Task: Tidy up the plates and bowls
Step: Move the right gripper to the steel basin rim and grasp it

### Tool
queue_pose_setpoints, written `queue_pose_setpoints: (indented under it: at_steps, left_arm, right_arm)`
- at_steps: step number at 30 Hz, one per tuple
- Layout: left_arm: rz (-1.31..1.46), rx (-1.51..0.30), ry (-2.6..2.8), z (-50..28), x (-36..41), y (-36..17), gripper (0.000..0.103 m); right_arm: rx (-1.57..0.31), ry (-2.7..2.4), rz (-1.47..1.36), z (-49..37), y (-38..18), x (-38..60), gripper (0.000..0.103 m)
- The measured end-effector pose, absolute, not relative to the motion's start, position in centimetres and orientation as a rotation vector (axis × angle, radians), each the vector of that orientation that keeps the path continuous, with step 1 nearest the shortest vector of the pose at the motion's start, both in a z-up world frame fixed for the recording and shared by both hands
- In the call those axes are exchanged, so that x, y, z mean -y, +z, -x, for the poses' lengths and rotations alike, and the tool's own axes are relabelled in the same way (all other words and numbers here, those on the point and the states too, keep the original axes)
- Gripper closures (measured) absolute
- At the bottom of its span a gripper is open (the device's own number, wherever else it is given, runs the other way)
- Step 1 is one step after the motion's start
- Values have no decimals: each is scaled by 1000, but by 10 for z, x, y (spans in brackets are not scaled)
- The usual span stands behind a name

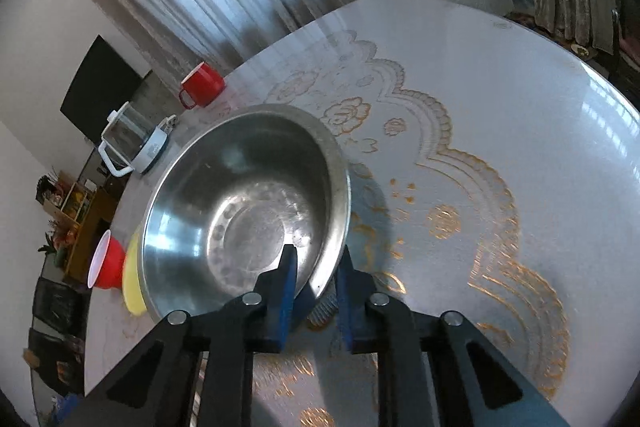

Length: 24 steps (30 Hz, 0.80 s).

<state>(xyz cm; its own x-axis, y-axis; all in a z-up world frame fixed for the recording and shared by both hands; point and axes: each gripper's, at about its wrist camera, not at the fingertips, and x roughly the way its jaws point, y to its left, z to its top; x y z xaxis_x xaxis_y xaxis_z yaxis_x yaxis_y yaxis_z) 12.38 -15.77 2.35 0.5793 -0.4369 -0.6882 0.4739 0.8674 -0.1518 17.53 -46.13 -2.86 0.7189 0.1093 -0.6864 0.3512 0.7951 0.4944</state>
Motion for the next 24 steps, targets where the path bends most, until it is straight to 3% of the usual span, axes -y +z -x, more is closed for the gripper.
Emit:
queue_pose_setpoints:
  at_steps: [24]
  left_arm:
    - [-205,-861,-575,-236,284,30,16]
  right_arm:
    - [-682,-102,-647,-156,-44,460,85]
